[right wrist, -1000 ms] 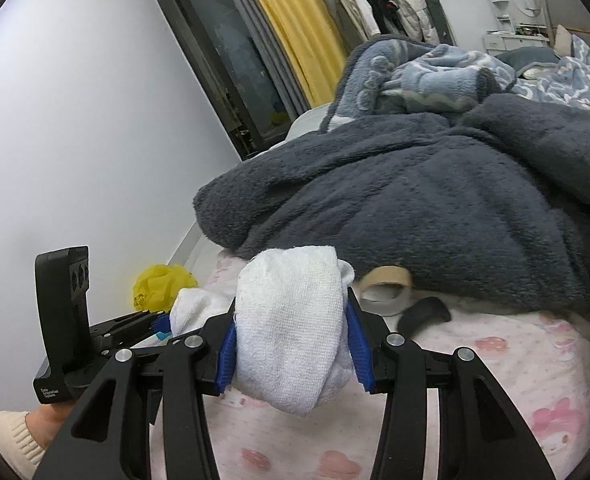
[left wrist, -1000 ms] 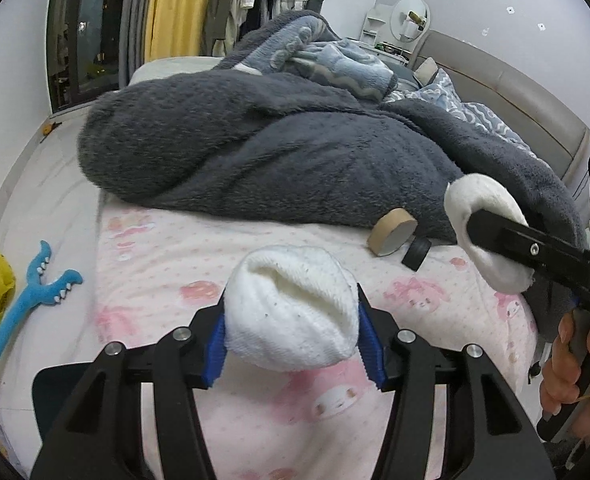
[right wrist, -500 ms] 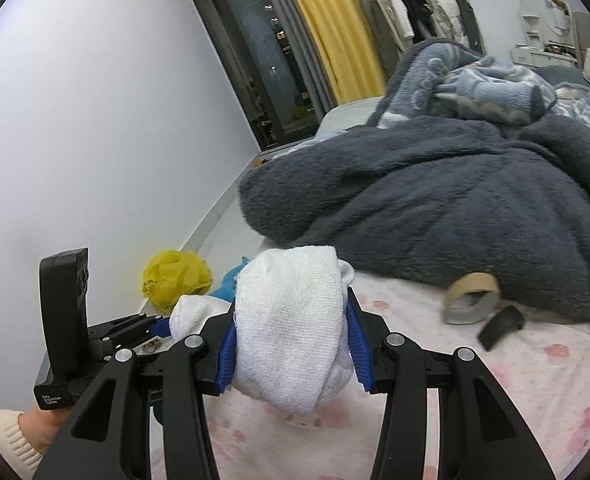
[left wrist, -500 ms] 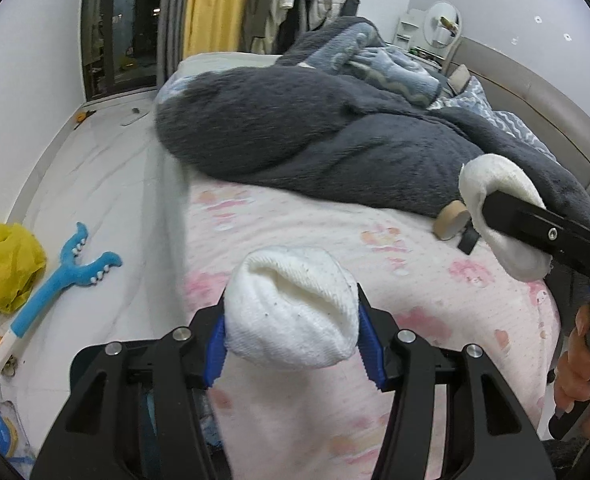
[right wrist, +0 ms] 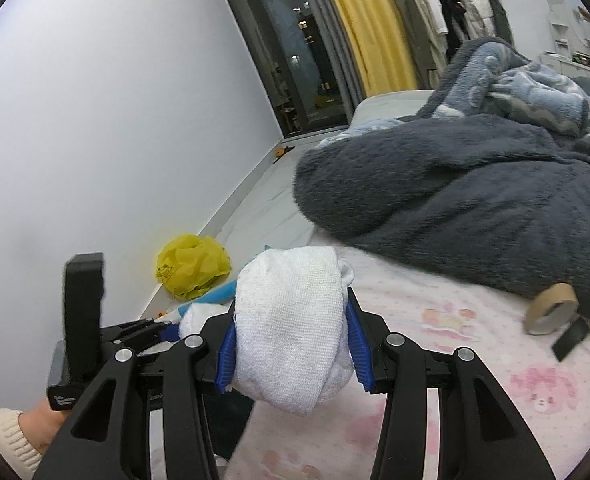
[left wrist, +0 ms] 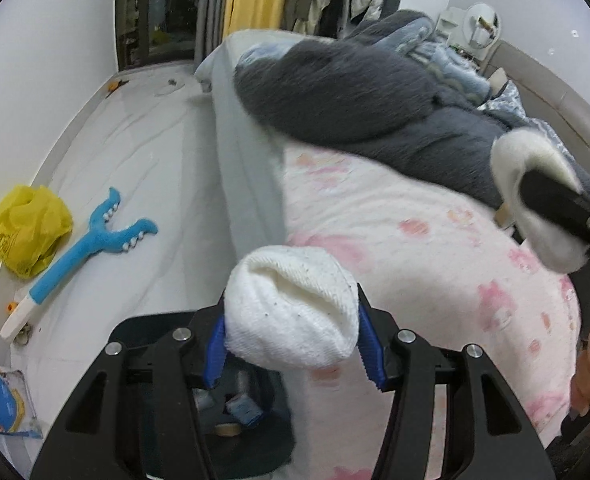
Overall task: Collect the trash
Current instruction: 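Carry the white sock with the left gripper over the bin while the right carries its sock, then open the left gripper over the bin while the right gripper drops its sock in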
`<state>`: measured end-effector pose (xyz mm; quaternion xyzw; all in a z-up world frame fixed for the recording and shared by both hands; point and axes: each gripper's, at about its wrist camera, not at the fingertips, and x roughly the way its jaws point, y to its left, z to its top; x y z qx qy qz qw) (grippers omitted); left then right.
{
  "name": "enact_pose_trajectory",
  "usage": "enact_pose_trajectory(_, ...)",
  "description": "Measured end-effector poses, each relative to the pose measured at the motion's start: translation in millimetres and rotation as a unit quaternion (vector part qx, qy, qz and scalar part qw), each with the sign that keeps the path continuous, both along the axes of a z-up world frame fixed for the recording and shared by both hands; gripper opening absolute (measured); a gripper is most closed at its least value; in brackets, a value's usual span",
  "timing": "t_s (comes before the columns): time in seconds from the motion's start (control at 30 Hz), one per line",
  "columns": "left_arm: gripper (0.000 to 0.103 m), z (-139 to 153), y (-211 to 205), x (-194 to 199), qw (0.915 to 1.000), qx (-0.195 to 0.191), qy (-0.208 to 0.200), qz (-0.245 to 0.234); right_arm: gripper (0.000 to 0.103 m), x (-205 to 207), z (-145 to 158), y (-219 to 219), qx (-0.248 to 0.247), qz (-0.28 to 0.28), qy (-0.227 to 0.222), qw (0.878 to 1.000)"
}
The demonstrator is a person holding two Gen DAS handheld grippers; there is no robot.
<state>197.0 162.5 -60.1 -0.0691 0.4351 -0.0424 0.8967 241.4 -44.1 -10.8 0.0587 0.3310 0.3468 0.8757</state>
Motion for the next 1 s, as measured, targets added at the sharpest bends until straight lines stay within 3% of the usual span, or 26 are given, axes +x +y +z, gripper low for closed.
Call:
enact_pose_trajectory(0.63,0.058,-55,73,-17,0.9912,-0.008,0.123,0.049,0.047,0,-26,84,-0.043,0.050,0.029,0.997)
enact_pose_trajectory(1.0,0.063,-72,105,-28,0.9855,-0.020,0.158,0.059,0.047,-1,-55,127,-0.081,0.063,0.059,0.993)
